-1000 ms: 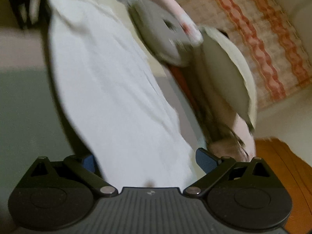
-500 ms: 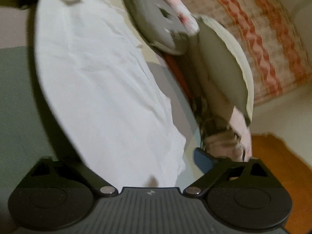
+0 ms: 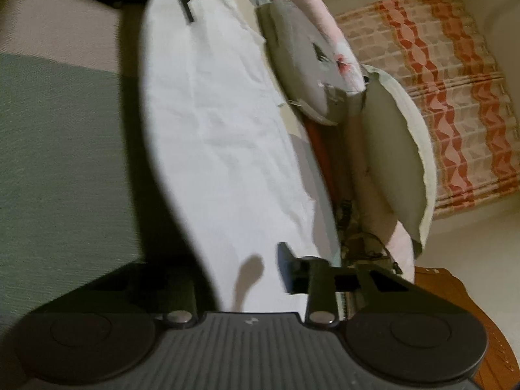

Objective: Fold clothes
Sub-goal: 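Lay the folded sweatshirt flat on the bed and open both grippers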

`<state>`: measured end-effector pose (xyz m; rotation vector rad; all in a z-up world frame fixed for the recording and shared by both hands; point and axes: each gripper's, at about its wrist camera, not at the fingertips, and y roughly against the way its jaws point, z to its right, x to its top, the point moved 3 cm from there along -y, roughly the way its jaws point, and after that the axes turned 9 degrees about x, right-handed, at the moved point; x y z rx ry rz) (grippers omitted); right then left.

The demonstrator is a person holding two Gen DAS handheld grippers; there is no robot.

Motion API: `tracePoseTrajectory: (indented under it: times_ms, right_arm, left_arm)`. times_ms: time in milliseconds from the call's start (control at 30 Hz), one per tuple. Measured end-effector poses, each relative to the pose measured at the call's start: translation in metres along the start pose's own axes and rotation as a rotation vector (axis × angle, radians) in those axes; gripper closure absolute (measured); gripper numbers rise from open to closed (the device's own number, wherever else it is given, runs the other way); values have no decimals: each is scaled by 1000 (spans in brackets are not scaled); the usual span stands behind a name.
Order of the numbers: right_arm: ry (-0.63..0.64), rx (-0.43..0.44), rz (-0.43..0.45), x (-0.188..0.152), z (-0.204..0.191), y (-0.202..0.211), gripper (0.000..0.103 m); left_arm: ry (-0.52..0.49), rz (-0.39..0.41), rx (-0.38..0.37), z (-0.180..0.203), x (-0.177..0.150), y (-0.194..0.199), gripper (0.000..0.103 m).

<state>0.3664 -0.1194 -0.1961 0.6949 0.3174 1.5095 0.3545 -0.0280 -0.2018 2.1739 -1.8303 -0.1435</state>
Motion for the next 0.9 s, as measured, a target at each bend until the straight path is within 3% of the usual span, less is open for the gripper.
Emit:
tracePoseTrajectory:
  times_ms: [167, 500, 900]
  right_arm:
    - [-17, 30, 2, 0, -2, 3, 98]
    - [-72, 60, 22, 3, 21, 32, 99]
    - [-65, 196, 20, -5, -17, 132, 99]
  left_arm:
    - [34, 3, -33, -9, -2, -1, 103]
    - [10, 27, -47, -34, -4, 17, 102]
    - [-82, 78, -160, -22, -20, 126, 102]
